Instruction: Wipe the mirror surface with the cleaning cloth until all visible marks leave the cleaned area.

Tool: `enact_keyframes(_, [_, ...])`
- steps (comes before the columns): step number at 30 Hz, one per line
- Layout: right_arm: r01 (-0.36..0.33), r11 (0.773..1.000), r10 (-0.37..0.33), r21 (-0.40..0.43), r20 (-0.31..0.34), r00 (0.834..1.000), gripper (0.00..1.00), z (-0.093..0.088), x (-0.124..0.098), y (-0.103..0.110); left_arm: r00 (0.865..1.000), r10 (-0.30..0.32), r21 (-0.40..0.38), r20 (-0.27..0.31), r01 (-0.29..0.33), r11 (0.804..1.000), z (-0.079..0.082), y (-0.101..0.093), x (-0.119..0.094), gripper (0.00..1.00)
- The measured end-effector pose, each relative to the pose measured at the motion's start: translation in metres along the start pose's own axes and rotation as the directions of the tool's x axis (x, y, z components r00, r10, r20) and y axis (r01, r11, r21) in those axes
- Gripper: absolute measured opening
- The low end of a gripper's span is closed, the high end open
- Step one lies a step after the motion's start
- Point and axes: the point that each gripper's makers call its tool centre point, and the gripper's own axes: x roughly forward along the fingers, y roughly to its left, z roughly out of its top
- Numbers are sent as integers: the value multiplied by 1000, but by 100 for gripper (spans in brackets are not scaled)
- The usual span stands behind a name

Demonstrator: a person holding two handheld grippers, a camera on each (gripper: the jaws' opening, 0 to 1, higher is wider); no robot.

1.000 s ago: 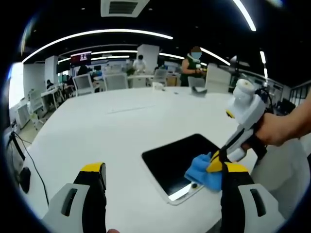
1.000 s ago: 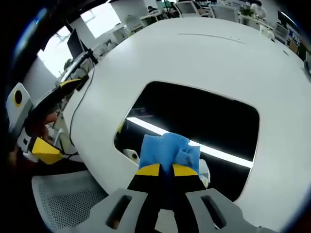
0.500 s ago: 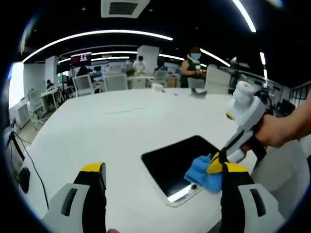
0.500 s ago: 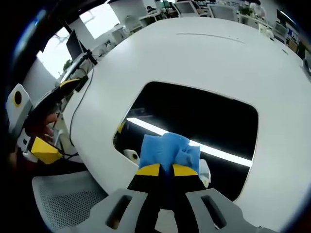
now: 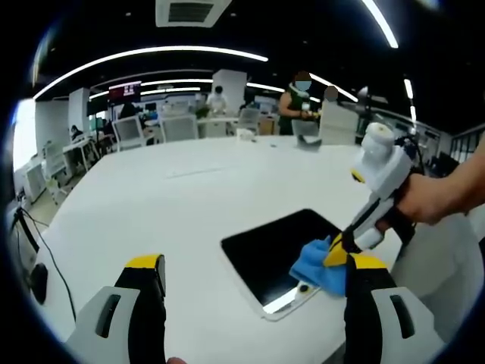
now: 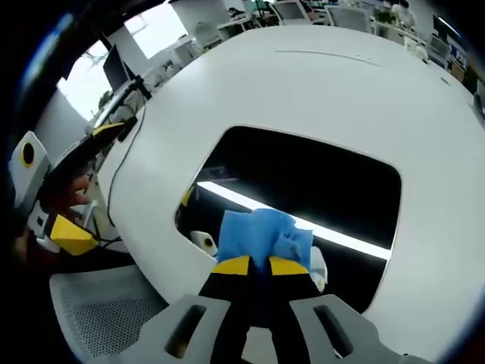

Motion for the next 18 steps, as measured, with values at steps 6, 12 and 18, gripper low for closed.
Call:
enact_keyframes(6, [8,1000,-8,-4,-1,1000,2,5,2,-3,1000,-1,-3,14,1,1000,4,-1,0,99])
enact_keyframes(12, [13,1000,-13,-5,0,1000,2,9,3,-6,1000,-4,-2,13,4,1000,3,-3,1,99])
enact_keyframes(18, [20,1000,-20,-4,2,1000,2,17,5,-9,1000,-1,-8,9,1,1000,0,-2,0,99])
